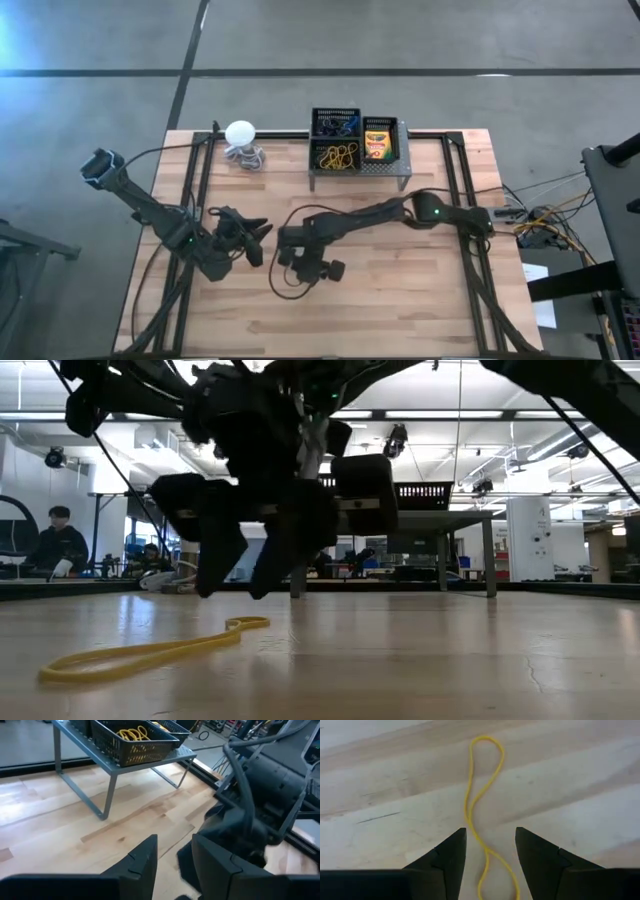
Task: Pick & Place Office Desk Supplies
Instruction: Put the yellow rubber band into the bottom left black bin
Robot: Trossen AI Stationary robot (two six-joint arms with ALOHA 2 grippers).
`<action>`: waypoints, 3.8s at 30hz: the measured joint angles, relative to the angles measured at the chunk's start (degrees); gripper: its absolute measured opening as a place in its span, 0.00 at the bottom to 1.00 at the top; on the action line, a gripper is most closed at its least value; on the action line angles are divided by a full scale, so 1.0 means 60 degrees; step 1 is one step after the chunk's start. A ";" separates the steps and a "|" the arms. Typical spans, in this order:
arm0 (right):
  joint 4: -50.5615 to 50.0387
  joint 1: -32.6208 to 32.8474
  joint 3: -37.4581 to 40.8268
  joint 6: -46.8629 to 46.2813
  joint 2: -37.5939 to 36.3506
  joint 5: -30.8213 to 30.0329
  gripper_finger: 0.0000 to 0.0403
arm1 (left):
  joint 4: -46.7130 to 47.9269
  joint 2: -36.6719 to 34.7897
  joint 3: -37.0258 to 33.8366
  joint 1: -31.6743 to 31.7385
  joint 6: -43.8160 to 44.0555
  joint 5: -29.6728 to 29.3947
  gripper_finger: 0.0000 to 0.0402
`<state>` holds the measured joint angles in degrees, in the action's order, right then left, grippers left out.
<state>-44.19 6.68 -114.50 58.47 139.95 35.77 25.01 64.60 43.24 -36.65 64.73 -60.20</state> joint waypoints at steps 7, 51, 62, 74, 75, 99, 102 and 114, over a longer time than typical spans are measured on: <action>-0.0670 -0.0035 -0.0562 0.0541 0.0632 0.0038 0.32 | -0.0148 -0.0007 -0.0015 -0.0003 -0.0026 0.0031 0.31; 0.3712 -0.3261 0.6644 -0.5466 -1.0504 -0.5922 0.02 | -0.1621 0.0441 -0.0084 0.0099 -0.1570 -0.0403 0.31; 0.4814 -0.4669 0.7498 -0.5655 -0.9343 -0.5709 0.03 | -0.1737 0.0441 -0.0080 0.0234 -0.1873 -0.0402 0.31; 0.2769 -0.5059 0.6897 -0.7934 -0.9893 -0.5988 0.32 | -0.1879 0.0441 -0.0076 0.0242 -0.1825 -0.0256 0.31; 0.2445 -0.4924 0.6895 -0.8229 -1.0218 -0.5986 0.32 | -0.1919 0.0441 -0.0069 0.0242 -0.1825 -0.0256 0.31; 0.5941 0.0459 1.5012 -1.0973 -1.9366 -0.5762 0.04 | -0.2230 0.0459 -0.0069 0.0821 -0.2425 -0.0131 0.31; 0.6336 0.0455 1.5591 -1.0981 -2.0022 -0.5673 0.04 | -0.3235 0.0476 -0.0069 0.1440 -0.3854 0.0813 0.31; 0.8817 0.0448 1.7241 -1.1331 -2.0671 -0.5701 0.04 | -0.3412 0.3651 0.2905 0.6388 -0.8508 0.7203 0.29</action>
<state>8.71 9.37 -11.06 -9.52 15.93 1.56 4.54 86.50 60.68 1.68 13.68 -16.98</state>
